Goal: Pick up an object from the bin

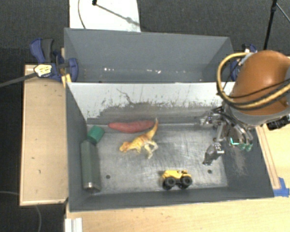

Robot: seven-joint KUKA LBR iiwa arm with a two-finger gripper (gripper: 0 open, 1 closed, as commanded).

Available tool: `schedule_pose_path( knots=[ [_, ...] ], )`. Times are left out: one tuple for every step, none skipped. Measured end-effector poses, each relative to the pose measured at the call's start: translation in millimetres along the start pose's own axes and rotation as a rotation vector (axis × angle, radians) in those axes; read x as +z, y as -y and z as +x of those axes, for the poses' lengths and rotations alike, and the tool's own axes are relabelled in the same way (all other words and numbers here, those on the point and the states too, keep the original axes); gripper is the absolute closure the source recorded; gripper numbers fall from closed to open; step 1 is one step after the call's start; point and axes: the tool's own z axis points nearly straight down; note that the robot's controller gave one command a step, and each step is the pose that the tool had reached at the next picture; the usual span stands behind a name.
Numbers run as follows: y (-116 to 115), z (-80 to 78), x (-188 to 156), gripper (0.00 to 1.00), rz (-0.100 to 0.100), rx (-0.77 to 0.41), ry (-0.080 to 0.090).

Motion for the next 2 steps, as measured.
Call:
schedule_pose_path(
  knots=[
    [0, -1.7, -4, 0.00, 0.001, -0.001, 0.008],
    [-19, 5.7, 45, 0.00, 0.000, 0.012, 0.015]
  ],
)
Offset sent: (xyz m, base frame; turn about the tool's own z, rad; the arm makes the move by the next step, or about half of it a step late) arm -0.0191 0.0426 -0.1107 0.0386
